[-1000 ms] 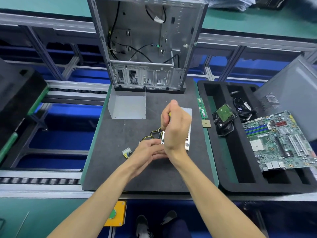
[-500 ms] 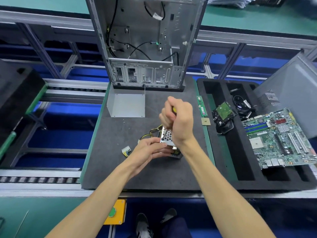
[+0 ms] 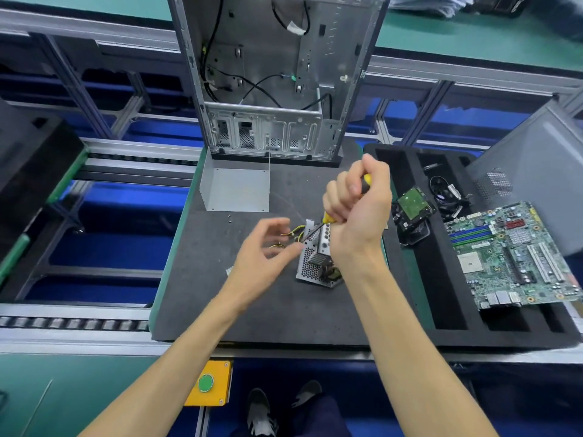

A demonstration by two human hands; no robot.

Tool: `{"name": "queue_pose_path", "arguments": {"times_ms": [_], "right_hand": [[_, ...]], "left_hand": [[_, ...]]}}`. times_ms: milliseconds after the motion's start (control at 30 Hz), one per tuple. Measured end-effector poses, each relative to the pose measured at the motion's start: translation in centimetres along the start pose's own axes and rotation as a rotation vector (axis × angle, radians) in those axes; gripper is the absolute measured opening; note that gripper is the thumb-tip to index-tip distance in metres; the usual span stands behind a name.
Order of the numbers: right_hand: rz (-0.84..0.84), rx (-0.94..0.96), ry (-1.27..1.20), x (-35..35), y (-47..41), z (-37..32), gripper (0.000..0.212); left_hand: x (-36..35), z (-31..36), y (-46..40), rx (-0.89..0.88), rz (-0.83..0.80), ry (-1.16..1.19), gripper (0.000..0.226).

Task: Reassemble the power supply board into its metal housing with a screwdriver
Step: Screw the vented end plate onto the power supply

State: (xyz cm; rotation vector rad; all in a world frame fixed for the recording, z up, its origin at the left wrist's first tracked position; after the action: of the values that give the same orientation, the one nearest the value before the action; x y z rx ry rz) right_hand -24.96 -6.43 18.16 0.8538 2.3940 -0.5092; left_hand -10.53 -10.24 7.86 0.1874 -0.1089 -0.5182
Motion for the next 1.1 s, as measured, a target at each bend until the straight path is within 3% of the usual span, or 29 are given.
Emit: {"name": "queue_pose_path", "arguments": {"times_ms": [67, 133, 233, 300, 467, 533, 600, 667, 733, 1000, 1100], "right_hand": [[-0.019, -0.059, -0.062, -0.5, 0.0, 1.0, 0.051], [-0.021, -0.125, -0.073, -1.3, 0.2, 3.0, 0.051], [-0.024, -0.230, 0.071, -1.6, 0.0, 6.1, 0.054], [-0.083, -0.213, 0.362, -1.0, -0.7, 6.9, 0.055], [-0.152, 0.135, 1.146, 2.4, -2.2, 4.1, 0.016], [-0.112, 0.176, 1.472, 4.3, -2.3, 3.2, 0.033], [-0.108, 0.013, 1.679, 6.6, -2.3, 4.0, 0.063], [-0.129, -0.182, 1.696, 8.3, -2.0, 5.3, 0.087], [-0.139, -0.252, 1.632, 9.3, -2.3, 5.9, 0.095], [-0.019, -0.253, 1.382, 13.2, -2.8, 3.6, 0.098], [0.043, -0.257, 1.228, 15.7, -2.9, 2.5, 0.095]], "left_hand": [[0.0, 2.9, 0.7, -0.144, -0.071, -0.044, 0.033], [-0.6, 4.1, 0.8, -0.161, -0.131, -0.136, 0.026], [0.6, 4.2, 0.3, -0.179, -0.054, -0.286, 0.016], [2.4, 3.2, -0.2, -0.148, 0.020, -0.319, 0.017], [6.8, -1.4, -2.6, -0.019, 0.261, -0.486, 0.011], [7.7, -3.4, -3.5, 0.042, 0.306, -0.539, 0.011], [8.5, -5.5, -4.3, 0.107, 0.336, -0.600, 0.013], [8.9, -7.4, -5.0, 0.167, 0.351, -0.659, 0.014], [9.0, -8.3, -5.2, 0.196, 0.372, -0.717, 0.015], [7.9, -8.6, -5.6, 0.246, 0.324, -1.016, 0.025], [7.4, -6.7, -6.2, 0.162, 0.380, -1.031, 0.032]]}}
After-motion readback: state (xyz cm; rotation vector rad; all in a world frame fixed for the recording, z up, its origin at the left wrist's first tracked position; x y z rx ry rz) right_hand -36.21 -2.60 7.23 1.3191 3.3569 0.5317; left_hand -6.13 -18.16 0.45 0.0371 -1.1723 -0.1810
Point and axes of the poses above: each hand's wrist, its own y-axis away from the middle knuckle, its own x-axis out of the back of the hand, z = x × y, the point moved 10 cm from there along -y, towards the middle knuckle, and after that the axes turned 9 degrees about x, right-handed, at the moved point
